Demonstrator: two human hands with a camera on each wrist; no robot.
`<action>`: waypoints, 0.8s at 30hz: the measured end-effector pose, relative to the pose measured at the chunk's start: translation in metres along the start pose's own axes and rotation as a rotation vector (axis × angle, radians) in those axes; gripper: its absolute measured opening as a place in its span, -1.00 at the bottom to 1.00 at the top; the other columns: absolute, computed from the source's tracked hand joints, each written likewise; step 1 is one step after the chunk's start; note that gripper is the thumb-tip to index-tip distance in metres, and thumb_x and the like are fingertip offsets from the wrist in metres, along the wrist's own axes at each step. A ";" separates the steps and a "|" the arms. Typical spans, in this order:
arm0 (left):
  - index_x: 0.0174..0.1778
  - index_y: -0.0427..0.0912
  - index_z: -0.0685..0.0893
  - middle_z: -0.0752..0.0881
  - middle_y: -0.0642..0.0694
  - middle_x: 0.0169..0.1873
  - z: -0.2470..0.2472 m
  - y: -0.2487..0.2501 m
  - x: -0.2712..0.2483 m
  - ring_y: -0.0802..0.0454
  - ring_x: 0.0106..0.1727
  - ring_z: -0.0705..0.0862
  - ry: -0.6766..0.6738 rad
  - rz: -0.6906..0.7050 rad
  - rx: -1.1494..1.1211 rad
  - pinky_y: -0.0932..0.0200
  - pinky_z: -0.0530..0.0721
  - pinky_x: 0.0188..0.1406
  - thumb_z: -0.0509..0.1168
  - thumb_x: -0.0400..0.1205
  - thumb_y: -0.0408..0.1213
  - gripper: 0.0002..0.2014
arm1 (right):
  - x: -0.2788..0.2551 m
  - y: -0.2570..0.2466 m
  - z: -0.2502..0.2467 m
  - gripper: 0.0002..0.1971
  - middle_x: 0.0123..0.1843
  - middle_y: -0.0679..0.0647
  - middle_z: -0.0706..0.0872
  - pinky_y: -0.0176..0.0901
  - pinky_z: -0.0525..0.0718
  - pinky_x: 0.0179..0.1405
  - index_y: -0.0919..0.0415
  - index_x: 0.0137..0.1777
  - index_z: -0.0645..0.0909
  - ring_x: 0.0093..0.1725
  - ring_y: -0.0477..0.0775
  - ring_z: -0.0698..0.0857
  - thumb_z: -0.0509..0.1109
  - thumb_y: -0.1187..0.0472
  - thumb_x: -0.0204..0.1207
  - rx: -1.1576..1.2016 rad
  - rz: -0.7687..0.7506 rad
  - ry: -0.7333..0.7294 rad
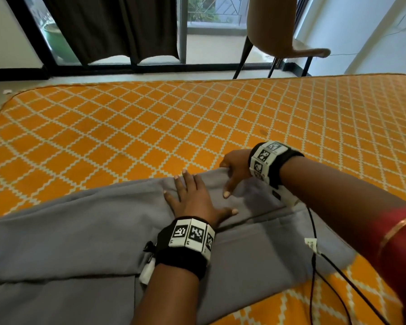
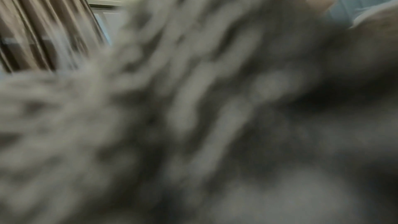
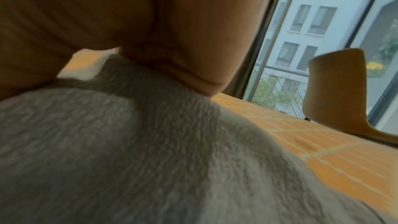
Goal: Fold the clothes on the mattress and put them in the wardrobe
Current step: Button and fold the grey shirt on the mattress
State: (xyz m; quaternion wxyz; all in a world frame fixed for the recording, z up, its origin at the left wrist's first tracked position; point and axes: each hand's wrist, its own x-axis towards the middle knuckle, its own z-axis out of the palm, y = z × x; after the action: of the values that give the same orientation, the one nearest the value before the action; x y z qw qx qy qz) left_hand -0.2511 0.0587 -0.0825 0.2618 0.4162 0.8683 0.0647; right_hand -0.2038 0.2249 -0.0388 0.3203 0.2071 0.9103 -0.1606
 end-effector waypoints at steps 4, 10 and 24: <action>0.69 -0.20 -0.34 -0.42 -0.19 0.66 0.001 0.000 0.000 -0.24 0.67 -0.39 -0.031 0.002 0.002 -0.46 -0.24 0.56 0.34 0.28 0.53 0.38 | -0.010 0.015 -0.011 -0.71 -0.05 -0.10 0.74 -0.19 0.62 -0.07 0.03 0.08 0.68 0.01 0.01 0.71 0.56 -0.06 0.45 0.109 0.055 -0.008; 0.69 -0.20 -0.35 -0.43 -0.18 0.66 0.003 0.000 0.002 -0.25 0.67 -0.40 -0.042 0.002 -0.004 -0.54 -0.21 0.52 0.34 0.24 0.56 0.42 | -0.039 0.073 -0.012 -0.58 -0.11 0.03 0.77 -0.08 0.65 -0.08 0.20 0.06 0.72 -0.15 0.06 0.67 0.44 -0.18 0.53 -0.247 0.473 -0.143; 0.67 0.09 -0.41 -0.55 -0.22 0.60 0.017 0.007 -0.007 -0.41 0.59 -0.53 -0.064 0.050 0.140 -0.76 -0.25 0.36 0.29 0.20 0.61 0.36 | -0.080 0.008 0.135 -0.23 0.73 -0.11 -0.28 0.00 -0.26 0.67 -0.05 0.71 -0.27 0.69 -0.09 -0.32 -0.46 -0.40 0.55 -0.236 -0.113 0.274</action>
State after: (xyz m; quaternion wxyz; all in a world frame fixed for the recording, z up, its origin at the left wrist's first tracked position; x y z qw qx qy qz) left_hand -0.2339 0.0562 -0.0921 0.2578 0.4568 0.8514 -0.0031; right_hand -0.0736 0.1529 -0.0885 0.2060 0.1367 0.9681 -0.0407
